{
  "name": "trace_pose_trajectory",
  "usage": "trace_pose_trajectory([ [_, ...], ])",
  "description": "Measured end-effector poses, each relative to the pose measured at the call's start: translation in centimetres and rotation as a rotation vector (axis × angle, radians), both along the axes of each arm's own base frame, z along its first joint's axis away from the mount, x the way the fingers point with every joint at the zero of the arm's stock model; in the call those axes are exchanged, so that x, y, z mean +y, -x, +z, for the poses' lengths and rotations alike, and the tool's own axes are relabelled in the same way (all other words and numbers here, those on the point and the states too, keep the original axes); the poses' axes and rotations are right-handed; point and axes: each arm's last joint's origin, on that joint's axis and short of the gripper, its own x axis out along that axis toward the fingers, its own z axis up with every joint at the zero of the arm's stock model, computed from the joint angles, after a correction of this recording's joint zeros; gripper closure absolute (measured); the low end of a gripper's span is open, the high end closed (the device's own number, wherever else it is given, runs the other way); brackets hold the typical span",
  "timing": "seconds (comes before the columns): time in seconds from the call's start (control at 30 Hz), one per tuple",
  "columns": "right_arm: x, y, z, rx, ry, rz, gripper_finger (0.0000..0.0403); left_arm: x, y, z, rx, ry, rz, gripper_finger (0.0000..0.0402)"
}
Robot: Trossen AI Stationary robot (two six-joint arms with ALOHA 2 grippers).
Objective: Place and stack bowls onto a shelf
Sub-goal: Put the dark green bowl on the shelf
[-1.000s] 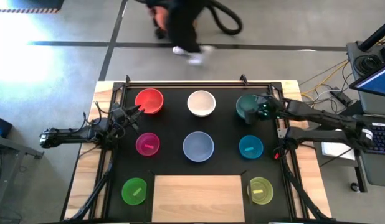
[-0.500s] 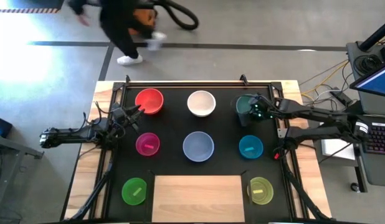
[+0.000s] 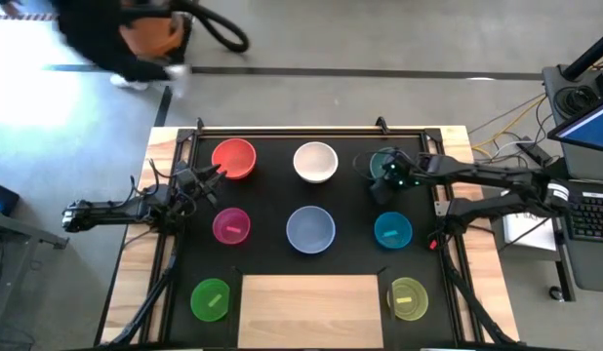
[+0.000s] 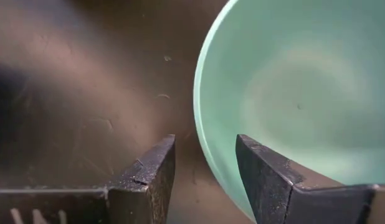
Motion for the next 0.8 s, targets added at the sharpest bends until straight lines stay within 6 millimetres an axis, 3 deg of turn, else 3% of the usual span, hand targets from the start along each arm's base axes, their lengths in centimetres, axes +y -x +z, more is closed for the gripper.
trace_pose_trajectory([
  [0.23, -0.3, -0.5, -1.4, 0.07, -0.036, 0.004, 0.0268, 0.0, 0.0, 0.0, 0.0, 0.0, 0.0, 0.0275],
  [0.5, -0.6, -0.9, -2.1, 0.118, -0.025, 0.012, 0.0374, 0.0, 0.0, 0.0, 0.001, 0.0, 0.0, 0.0275],
  [0.67, -0.7, -1.3, -0.6, 0.086, -0.016, 0.039, 0.0389, 0.0, 0.0, 0.0, 0.0, 0.0, 0.0, 0.0275],
  [0.8, -1.0, -2.6, 2.2, -0.039, -0.012, 0.082, 0.0394, 0.0, 0.0, 0.0, 0.002, 0.0, 0.0, 0.0275],
])
